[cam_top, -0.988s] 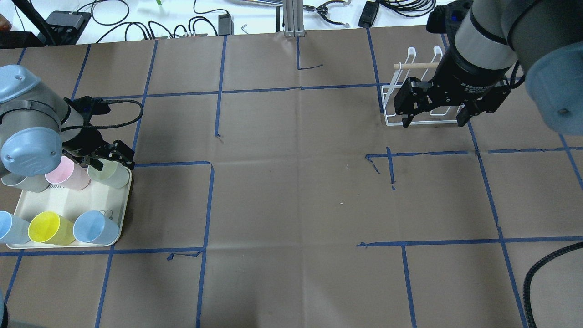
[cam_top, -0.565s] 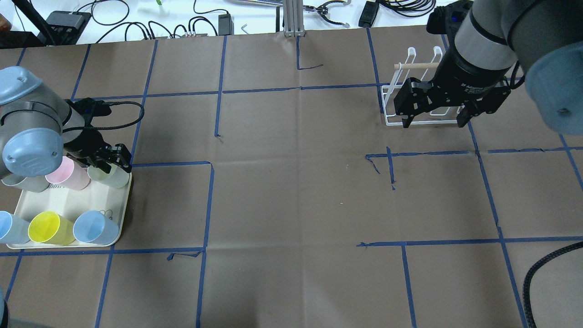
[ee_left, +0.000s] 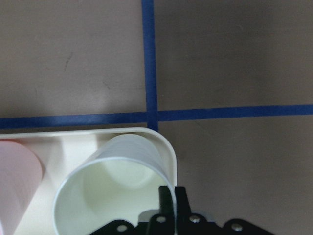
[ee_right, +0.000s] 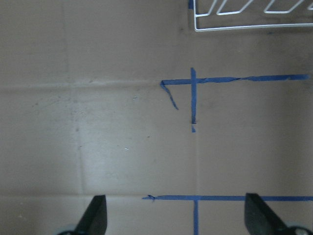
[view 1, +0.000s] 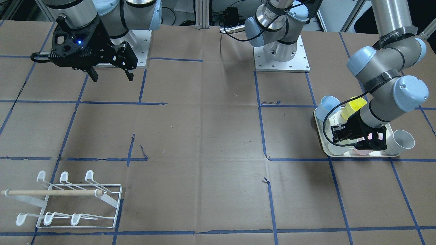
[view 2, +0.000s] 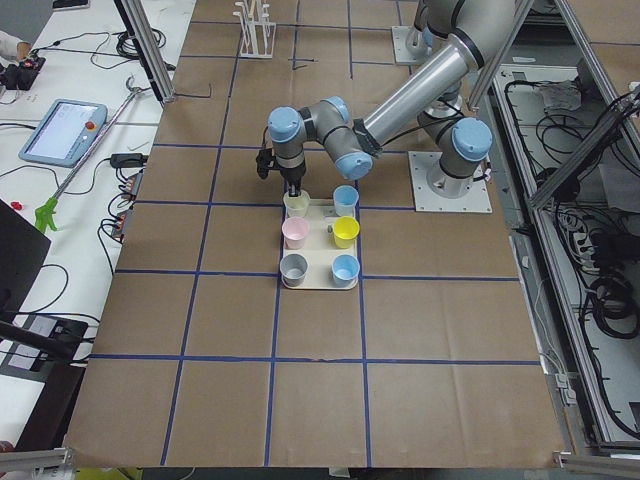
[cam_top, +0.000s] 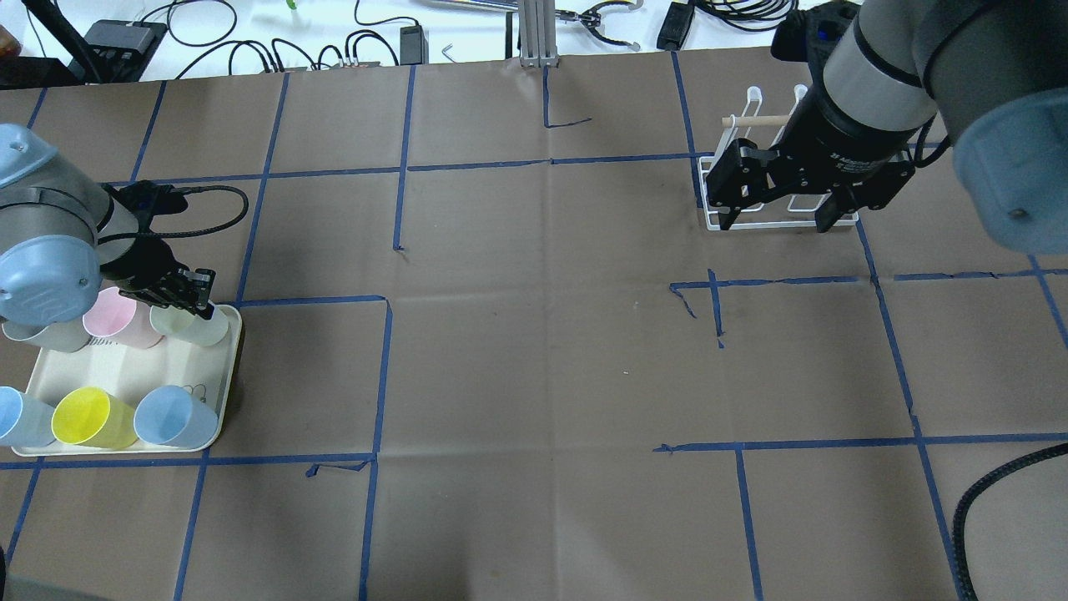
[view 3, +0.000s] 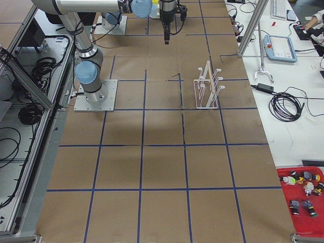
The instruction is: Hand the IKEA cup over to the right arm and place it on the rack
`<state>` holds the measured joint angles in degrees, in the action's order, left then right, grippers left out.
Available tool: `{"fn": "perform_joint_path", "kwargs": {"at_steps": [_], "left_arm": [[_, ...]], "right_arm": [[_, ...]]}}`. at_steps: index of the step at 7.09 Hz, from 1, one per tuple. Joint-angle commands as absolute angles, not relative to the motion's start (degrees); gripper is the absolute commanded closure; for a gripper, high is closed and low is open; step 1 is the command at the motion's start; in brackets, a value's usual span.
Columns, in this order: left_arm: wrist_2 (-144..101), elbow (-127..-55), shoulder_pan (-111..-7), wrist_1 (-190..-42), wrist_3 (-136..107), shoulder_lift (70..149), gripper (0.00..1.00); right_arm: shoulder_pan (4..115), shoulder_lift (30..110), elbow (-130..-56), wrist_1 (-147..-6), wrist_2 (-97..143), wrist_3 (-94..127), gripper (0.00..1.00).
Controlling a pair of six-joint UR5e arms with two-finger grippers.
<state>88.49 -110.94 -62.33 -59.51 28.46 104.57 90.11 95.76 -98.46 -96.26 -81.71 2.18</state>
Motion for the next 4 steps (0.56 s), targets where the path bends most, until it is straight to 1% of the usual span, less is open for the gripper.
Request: {"fn": "perform_joint_path", "kwargs": {"at_steps": [1, 2, 4], "left_arm": [[88.33, -109.69, -62.22, -59.94, 27.43, 102.15, 1.00], [87.98, -107.51, -62.92, -62.12, 26.55, 99.87, 1.00], [87.63, -100.32, -67.38, -69.31, 21.65, 97.13, 1.00]], "right_arm": [[90.09, 96.32, -105.87, -112.06, -71.30, 10.39, 0.00], [90.09, 96.42, -108.17, -117.19, -71.19, 18.72, 0.00], [90.09, 96.50, -109.68, -119.88, -71.02, 36.72, 0.00]]}}
